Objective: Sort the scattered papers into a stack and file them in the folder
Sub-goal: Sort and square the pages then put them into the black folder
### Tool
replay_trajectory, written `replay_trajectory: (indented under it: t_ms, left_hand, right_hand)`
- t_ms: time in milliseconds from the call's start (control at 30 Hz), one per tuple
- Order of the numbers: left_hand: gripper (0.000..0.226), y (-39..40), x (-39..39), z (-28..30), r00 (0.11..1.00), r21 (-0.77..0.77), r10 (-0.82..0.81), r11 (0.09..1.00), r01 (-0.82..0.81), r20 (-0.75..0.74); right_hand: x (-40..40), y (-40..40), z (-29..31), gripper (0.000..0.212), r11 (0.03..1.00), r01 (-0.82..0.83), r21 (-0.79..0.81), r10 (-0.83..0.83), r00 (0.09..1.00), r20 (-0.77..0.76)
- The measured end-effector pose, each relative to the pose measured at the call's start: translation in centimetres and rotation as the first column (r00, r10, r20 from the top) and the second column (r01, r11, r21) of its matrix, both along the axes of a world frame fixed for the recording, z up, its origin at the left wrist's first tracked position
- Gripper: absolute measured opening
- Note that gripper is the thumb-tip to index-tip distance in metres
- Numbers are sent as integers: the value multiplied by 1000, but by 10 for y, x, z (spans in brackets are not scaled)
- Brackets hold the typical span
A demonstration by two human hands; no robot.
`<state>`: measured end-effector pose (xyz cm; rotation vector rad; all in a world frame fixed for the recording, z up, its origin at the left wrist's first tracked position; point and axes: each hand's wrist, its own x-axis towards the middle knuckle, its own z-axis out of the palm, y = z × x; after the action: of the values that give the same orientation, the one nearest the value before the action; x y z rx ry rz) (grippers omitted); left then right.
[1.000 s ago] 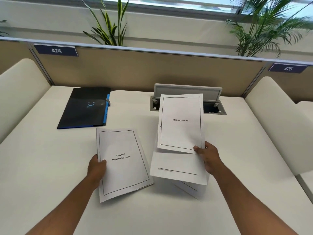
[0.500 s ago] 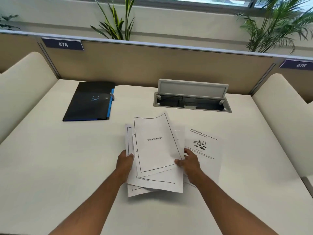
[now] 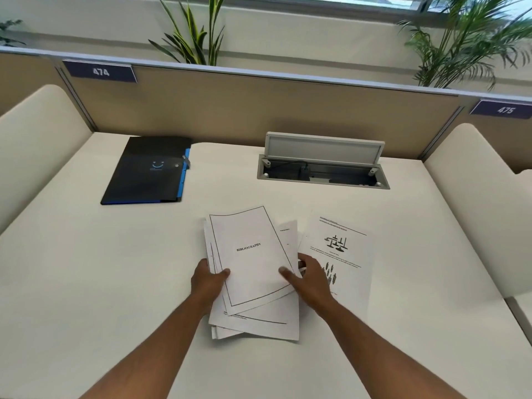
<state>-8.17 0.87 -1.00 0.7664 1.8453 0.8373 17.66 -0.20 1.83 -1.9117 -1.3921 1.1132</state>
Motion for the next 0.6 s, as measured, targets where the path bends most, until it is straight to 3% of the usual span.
replay_trajectory:
  t_ms: [100,167,233,367,500,600]
  left_hand:
    - [31,-1,-1,-1,996,23,-28,999,30,-82]
    - [40,-1,-2,-1,990,34,-65,997,69,-125]
    - [50,0,-3,-1,980,22,-109,993,114,-164]
    - [43,1,-11,3,973,58,-129,988,142,-193]
    - [58,2,-29,8,993,86,-24,996,34,-116]
    - [39,5,-43,10,998,141,7,990,2,-61]
  right_hand:
    - [14,3,-4,52,979,189,72,-201,946,253]
    - [25,3,-5,52,964,266,20,-247,861,446]
    - [37,-1,-6,59,948,306,-84,-219,822,526]
    - [51,-11,-15,72,949,241,-204,-95,835,542]
    - [61,-12,-14,75,959,177,-222,-39,856,515]
    - [65,-10,-15,77,972,94,-215,27,865,501]
